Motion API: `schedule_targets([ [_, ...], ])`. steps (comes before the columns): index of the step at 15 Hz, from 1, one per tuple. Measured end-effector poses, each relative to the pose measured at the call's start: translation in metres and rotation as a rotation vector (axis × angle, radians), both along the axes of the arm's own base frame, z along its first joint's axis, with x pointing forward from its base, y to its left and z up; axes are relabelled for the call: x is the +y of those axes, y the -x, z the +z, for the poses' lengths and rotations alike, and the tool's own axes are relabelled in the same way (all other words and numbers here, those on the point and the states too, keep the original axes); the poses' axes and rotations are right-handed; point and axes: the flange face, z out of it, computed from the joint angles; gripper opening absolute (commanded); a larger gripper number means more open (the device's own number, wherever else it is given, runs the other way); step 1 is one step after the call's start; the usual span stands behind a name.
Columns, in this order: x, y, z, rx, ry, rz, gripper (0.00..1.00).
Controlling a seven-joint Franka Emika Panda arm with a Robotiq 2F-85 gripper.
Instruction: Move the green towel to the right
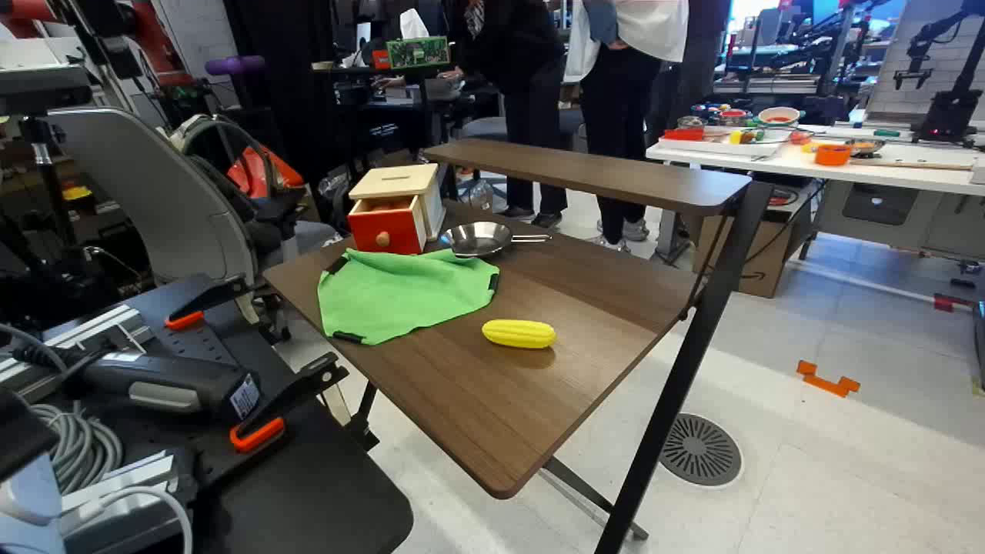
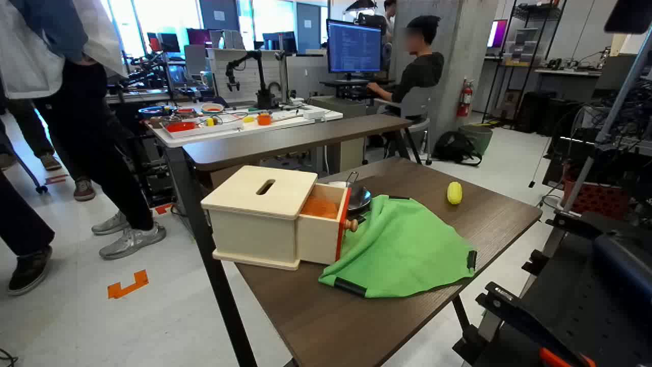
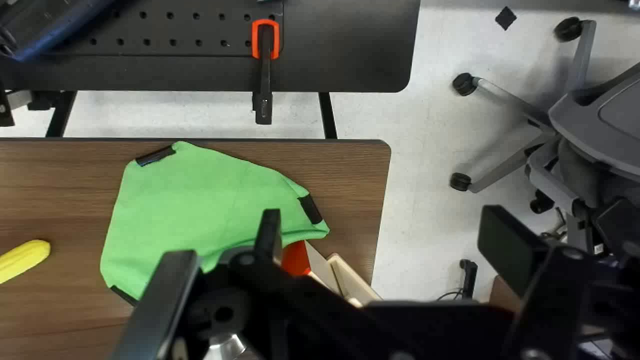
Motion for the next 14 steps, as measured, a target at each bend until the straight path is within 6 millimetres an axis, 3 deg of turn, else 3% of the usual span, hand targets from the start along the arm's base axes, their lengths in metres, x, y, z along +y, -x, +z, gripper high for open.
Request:
schedule_targets([
  [10,0.000,0.000,0.000,0.000,0.002,0.001,1.00],
  [14,-0.009,-0.008,-0.020,-0.050,0.018,-0.010,1.00],
])
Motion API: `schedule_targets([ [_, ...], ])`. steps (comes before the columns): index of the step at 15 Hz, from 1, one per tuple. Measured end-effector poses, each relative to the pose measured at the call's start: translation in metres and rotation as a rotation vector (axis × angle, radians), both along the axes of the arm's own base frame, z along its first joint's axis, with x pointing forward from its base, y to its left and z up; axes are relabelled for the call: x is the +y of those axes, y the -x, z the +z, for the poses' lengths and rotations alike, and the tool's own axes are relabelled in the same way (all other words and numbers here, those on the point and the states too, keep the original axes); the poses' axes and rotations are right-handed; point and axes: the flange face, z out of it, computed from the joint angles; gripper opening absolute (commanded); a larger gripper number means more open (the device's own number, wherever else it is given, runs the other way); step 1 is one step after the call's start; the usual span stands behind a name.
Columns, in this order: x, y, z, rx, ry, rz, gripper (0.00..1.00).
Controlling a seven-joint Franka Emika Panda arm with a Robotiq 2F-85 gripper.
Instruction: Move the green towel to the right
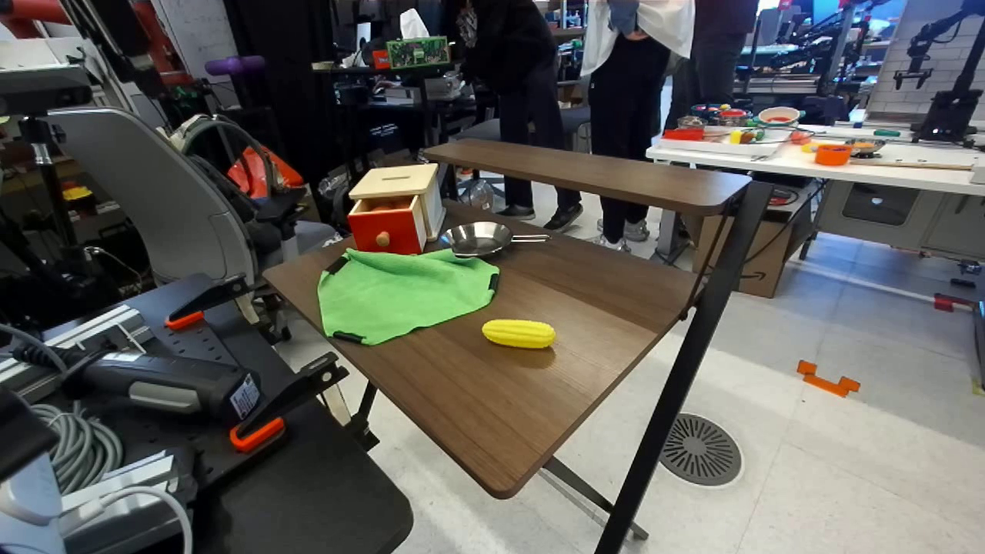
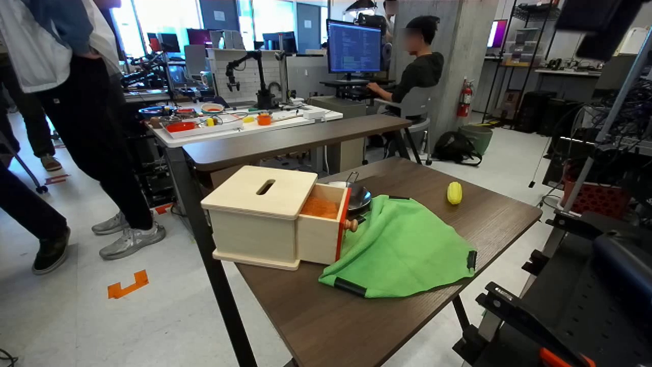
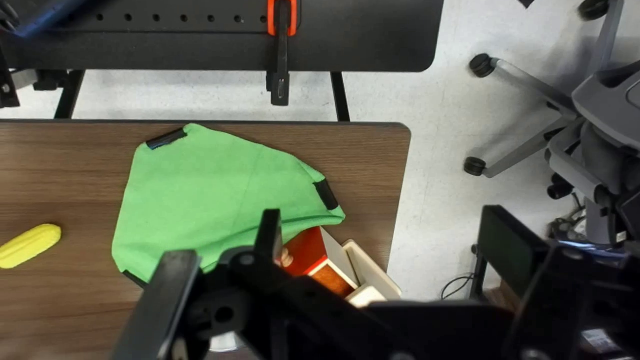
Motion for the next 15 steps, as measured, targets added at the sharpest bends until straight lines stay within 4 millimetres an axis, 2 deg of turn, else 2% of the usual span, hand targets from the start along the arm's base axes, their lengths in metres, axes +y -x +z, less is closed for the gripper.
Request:
schedule_targets([
  [4,-0.018,-0.023,-0.051,-0.019,0.029,0.048,1.00],
  [9,-0.055,-0.059,-0.122,0.051,0.045,0.122,1.00],
  [15,-0.063,-0.108,-0.195,0.153,0.076,0.257,1.00],
])
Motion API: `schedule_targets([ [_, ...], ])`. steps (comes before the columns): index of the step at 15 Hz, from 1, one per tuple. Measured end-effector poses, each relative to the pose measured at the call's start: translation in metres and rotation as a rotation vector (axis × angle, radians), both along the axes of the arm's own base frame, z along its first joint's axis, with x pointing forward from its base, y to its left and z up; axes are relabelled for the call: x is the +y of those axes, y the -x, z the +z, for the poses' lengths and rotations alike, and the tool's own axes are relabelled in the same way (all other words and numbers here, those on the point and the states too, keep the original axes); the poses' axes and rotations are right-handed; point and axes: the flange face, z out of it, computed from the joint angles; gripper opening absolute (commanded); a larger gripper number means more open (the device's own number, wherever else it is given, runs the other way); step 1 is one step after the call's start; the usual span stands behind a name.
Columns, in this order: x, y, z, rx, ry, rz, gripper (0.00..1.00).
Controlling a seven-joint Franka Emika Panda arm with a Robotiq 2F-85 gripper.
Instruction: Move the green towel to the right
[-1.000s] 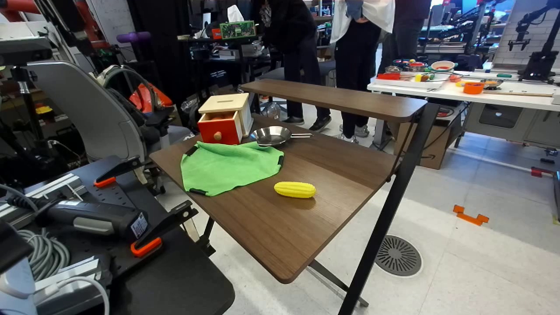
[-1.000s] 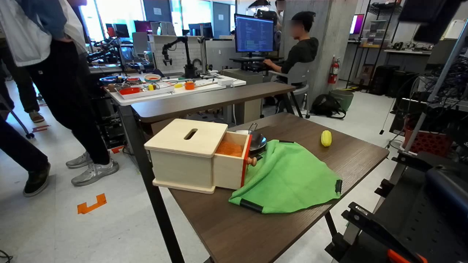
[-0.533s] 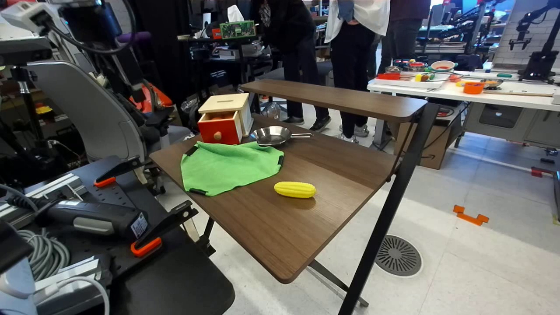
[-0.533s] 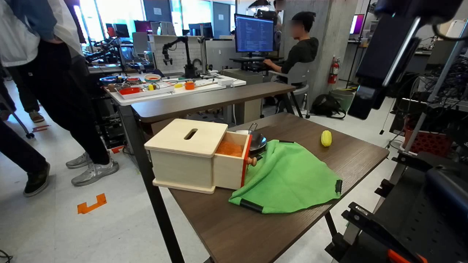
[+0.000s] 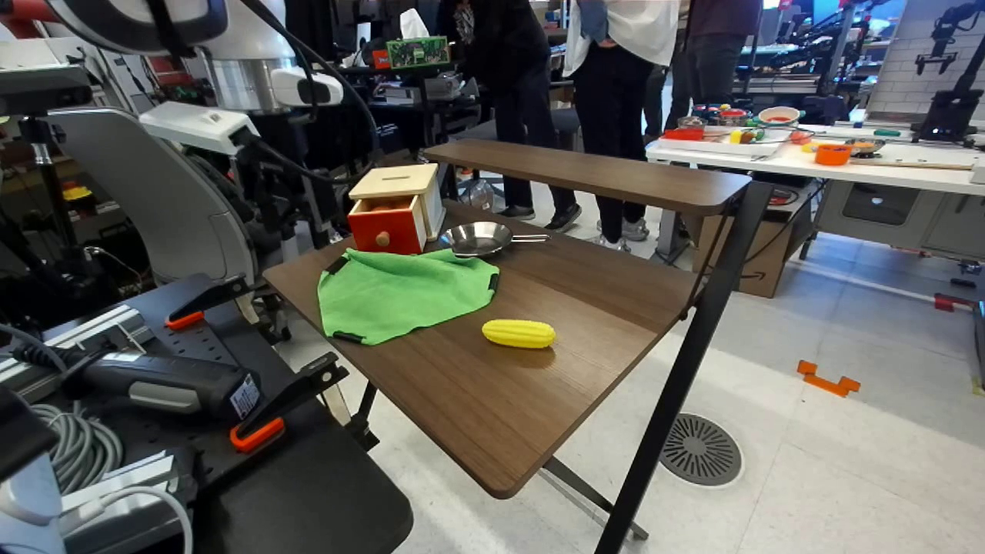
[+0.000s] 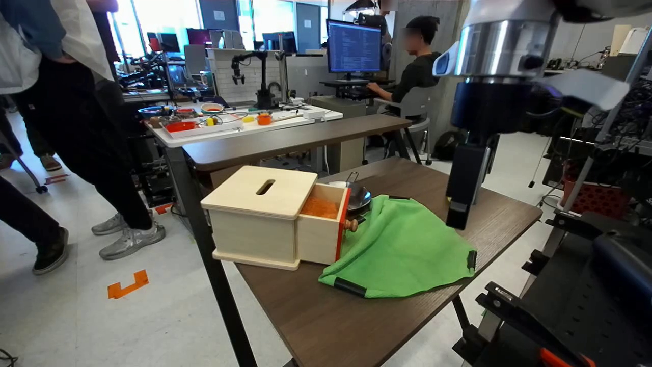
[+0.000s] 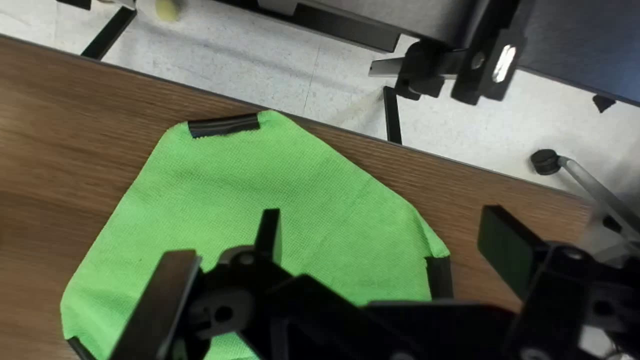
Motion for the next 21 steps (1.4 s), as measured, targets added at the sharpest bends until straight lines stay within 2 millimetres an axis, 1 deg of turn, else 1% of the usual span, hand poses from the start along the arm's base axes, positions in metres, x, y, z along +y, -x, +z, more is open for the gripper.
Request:
schedule_targets([
  [2,0.000,-0.015,-0.021,0.012,0.024,0.044,1.00],
  [5,0.000,-0.036,-0.047,0.015,0.057,0.092,1.00],
  [10,0.001,-0.061,-0.079,-0.028,0.106,0.105,1.00],
  [14,0.008,-0.071,-0.099,-0.073,0.111,0.076,1.00],
  [18,0.017,-0.074,-0.119,-0.073,0.110,0.063,1.00],
  [21,0.018,-0.078,-0.127,-0.069,0.111,0.058,1.00],
])
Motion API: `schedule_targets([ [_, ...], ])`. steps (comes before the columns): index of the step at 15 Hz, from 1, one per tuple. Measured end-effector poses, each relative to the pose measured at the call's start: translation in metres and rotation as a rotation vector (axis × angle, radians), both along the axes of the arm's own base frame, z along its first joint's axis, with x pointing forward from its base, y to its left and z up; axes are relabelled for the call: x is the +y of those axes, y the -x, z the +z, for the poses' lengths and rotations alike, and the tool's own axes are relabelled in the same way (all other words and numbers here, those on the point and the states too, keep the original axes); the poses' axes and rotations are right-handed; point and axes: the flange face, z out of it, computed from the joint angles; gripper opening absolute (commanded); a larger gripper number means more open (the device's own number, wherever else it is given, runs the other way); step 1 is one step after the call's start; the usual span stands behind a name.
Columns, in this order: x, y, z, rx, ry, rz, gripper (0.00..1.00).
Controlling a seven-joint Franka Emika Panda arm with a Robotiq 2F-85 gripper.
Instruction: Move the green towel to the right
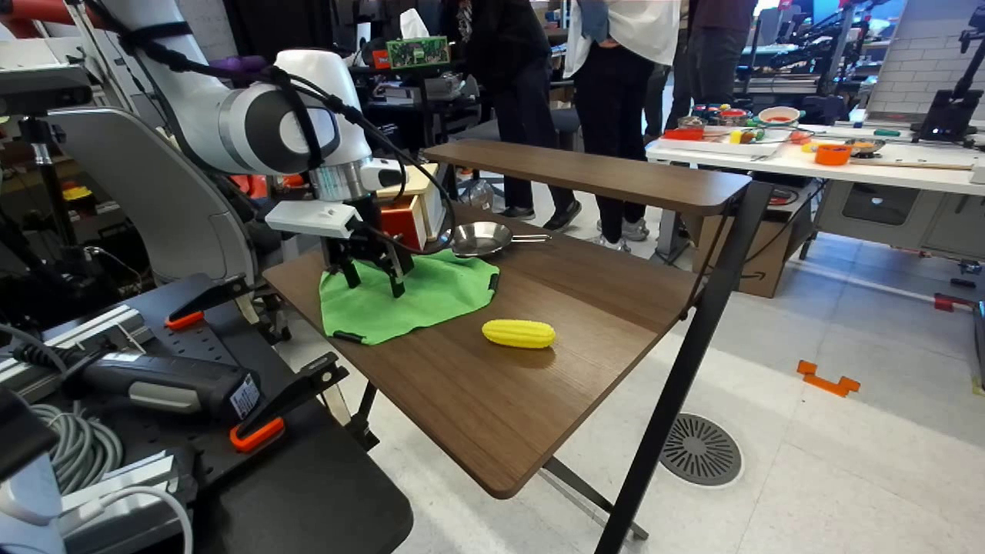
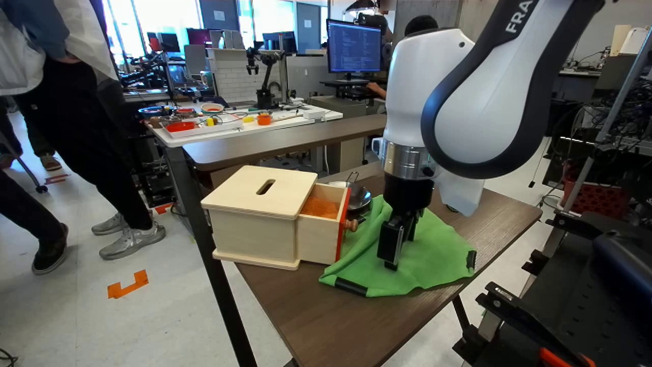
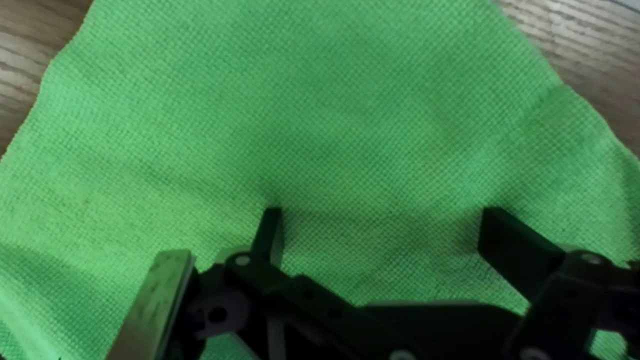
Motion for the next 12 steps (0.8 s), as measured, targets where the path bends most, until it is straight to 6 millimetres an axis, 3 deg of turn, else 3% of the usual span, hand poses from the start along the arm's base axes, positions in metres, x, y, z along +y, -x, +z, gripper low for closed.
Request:
schedule_targets([
  [5,-0.015,-0.007,-0.007,0.001,0.000,-0.035,1.00],
  [9,-0.044,-0.012,-0.024,0.016,0.000,-0.093,1.00],
  [12,-0.067,-0.020,-0.023,0.012,-0.001,-0.138,1.00],
])
